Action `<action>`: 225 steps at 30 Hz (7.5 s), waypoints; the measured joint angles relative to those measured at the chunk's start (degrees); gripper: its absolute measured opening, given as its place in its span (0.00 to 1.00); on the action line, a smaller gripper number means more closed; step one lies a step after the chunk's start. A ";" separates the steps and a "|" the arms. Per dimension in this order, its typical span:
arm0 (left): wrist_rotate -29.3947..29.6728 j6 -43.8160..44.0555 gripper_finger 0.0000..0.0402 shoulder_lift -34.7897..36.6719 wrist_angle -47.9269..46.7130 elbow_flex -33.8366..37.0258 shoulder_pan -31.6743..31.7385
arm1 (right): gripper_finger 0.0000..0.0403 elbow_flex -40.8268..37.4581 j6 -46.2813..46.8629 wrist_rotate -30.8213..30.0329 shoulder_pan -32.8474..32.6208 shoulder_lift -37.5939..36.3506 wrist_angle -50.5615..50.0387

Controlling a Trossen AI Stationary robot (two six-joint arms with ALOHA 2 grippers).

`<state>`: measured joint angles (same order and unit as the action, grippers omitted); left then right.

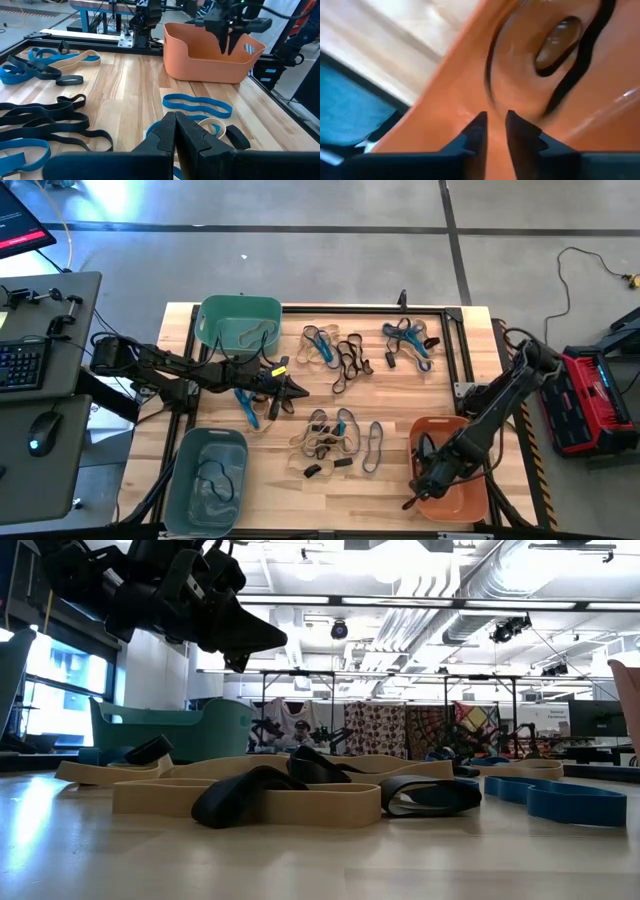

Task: Sort rubber bands into baskets
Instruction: Put the black rubber band into the orange bin

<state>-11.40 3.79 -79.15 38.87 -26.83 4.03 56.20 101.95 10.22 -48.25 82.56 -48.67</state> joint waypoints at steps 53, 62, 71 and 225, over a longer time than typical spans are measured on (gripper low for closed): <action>-0.02 -1.03 0.00 0.00 -0.04 0.00 0.13 | 0.29 -8.21 -87.51 -23.21 53.75 -0.37 27.41; -0.02 -1.03 0.00 0.00 -0.10 0.00 0.79 | 0.45 -13.37 -98.36 -23.12 58.69 0.06 38.27; 0.02 -1.03 0.00 -0.01 -0.17 0.01 0.87 | 0.42 -13.28 -99.43 -19.34 63.22 5.87 40.80; -0.02 -4.48 0.00 -0.02 -0.42 0.02 0.81 | 0.00 28.41 -29.54 -19.31 13.93 -5.40 -28.41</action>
<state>-11.42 -0.69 -79.18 38.46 -26.81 4.84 84.61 72.41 -9.09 -34.32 77.17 -77.08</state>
